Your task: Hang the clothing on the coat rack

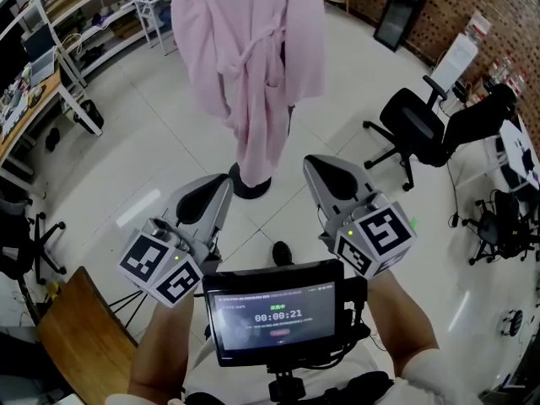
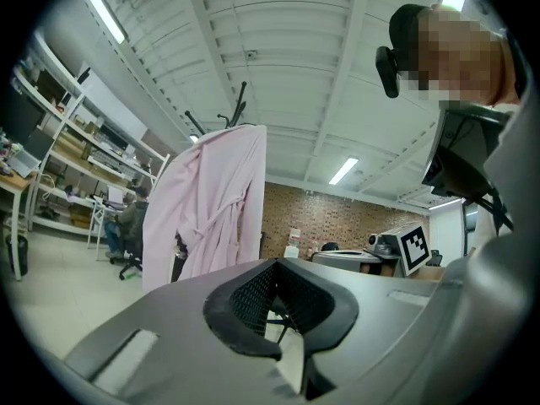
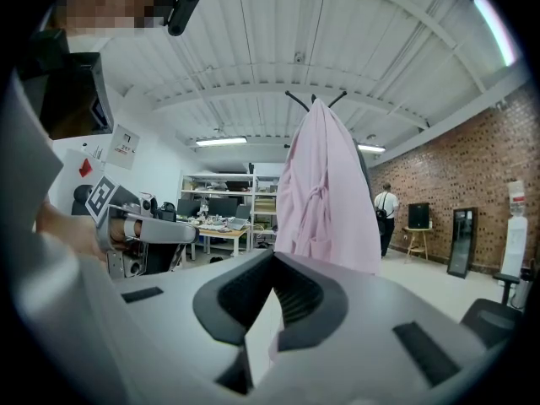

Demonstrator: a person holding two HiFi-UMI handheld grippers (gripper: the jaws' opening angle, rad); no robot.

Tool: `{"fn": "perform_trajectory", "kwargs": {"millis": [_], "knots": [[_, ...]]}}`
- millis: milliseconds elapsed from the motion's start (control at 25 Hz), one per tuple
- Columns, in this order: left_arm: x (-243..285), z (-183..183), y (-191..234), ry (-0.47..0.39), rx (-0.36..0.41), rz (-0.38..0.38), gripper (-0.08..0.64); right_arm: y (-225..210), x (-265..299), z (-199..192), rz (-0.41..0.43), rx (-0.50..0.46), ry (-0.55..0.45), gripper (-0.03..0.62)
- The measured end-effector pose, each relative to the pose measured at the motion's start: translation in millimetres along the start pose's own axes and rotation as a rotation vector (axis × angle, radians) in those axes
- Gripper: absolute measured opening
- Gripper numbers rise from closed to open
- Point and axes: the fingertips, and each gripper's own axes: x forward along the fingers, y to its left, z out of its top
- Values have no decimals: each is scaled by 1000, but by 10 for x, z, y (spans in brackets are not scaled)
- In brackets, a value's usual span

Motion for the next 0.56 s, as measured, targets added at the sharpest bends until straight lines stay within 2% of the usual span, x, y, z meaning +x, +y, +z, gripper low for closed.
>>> {"fn": "perform_trajectory", "kwargs": {"millis": [560], "knots": [[-30,-77,8,13,-13,-10,2,46,18,-80,-6,2,20,6]]}}
